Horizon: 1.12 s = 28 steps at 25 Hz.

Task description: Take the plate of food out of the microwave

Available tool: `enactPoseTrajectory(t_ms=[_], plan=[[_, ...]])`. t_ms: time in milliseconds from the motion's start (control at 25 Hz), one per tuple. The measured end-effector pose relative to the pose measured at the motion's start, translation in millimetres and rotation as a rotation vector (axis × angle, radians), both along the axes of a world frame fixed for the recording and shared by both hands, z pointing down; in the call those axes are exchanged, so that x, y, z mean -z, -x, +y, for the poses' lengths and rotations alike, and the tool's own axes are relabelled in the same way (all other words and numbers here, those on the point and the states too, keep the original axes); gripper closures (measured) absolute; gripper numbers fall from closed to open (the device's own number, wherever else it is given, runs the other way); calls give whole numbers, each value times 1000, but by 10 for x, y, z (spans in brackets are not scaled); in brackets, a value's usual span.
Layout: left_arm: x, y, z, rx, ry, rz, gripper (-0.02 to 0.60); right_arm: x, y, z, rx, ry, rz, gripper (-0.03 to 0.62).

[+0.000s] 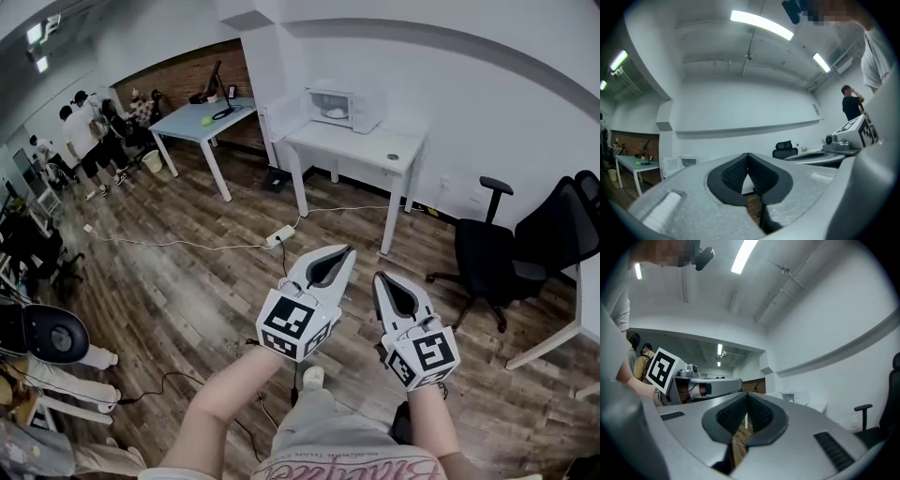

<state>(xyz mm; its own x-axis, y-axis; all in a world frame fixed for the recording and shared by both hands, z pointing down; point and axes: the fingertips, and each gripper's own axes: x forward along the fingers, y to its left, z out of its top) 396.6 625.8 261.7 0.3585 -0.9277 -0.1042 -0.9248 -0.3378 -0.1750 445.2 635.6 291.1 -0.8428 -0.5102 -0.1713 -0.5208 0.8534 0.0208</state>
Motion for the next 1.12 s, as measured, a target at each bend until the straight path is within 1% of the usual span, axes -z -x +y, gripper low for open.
enactPoseTrajectory(t_ms=[80,200,280,360,440,640,720,840,920,1040,1120], plan=[[29,86,-40,14,-53,47,575,51,140,-100,10,-27,11,582],[24,191,-76,34,-91,40,575,198,326,-308,-3,-45,10,582],[-7,274,-136,44,-93,48,575,290,431,-452,-17,-46,-4,582],[-44,342,-217,45,-90,68,575,307,551,-556,-22,-55,8,582],[-67,385,-301,42,-88,76,575,272,679,-612,-15,-72,36,582],[-68,580,-527,54,-91,61,575,180,974,-792,-1,-125,125,582],[-73,707,-605,67,-96,69,575,192,988,-868,-12,-102,106,582],[-87,894,-733,82,-108,86,575,126,1016,-960,-35,-3,45,582],[-122,991,-809,83,-109,94,575,55,1098,-991,-61,-5,55,582],[-155,1158,-897,96,-106,123,575,-9,1271,-1049,-84,-32,102,582],[-153,1276,-953,98,-111,147,575,-5,1364,-1108,-82,-9,85,582]])
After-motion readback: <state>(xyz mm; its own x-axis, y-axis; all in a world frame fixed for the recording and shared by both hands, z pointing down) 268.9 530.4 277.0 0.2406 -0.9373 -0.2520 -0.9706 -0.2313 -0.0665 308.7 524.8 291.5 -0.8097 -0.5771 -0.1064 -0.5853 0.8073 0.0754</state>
